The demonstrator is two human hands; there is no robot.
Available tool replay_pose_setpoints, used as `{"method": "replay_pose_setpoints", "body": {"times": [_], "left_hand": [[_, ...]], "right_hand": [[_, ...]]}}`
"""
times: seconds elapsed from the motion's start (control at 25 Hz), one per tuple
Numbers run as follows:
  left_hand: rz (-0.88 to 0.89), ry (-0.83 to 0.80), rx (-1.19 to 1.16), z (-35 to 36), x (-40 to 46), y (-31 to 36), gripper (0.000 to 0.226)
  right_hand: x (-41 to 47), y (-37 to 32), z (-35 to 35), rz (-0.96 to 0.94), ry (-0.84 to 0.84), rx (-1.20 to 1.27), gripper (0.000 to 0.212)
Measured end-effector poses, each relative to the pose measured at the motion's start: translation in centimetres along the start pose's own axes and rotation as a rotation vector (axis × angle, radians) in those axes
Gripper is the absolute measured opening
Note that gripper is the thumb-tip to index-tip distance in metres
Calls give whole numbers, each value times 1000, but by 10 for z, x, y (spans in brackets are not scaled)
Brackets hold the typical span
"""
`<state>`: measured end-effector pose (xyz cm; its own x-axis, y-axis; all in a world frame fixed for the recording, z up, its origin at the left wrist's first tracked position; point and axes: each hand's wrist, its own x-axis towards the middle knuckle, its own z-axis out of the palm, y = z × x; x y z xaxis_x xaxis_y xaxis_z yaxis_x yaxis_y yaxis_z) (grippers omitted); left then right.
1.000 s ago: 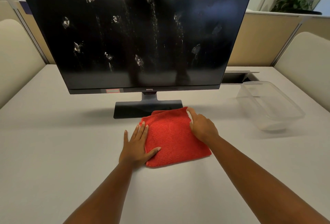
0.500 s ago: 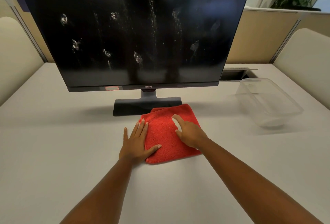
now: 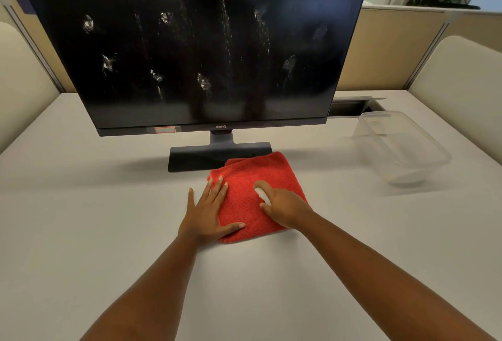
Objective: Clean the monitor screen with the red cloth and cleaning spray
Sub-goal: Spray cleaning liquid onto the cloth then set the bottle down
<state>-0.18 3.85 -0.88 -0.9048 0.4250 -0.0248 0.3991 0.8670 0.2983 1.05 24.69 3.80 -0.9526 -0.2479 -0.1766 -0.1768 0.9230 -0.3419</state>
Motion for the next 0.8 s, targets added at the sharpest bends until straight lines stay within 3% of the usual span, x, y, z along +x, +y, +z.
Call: {"method": "replay_pose_setpoints", "body": {"times": [0.24, 0.6, 0.8], "left_hand": [[-8, -8, -4, 2, 1, -1, 118], [-3, 4, -8, 6, 2, -3, 117], [-7, -2, 2, 5, 2, -2, 117]], "right_hand": [[-14, 23, -12, 64, 58, -50, 57], [-40, 55, -13, 108, 51, -143, 39], [-37, 56, -20, 158, 45, 20, 65]]}}
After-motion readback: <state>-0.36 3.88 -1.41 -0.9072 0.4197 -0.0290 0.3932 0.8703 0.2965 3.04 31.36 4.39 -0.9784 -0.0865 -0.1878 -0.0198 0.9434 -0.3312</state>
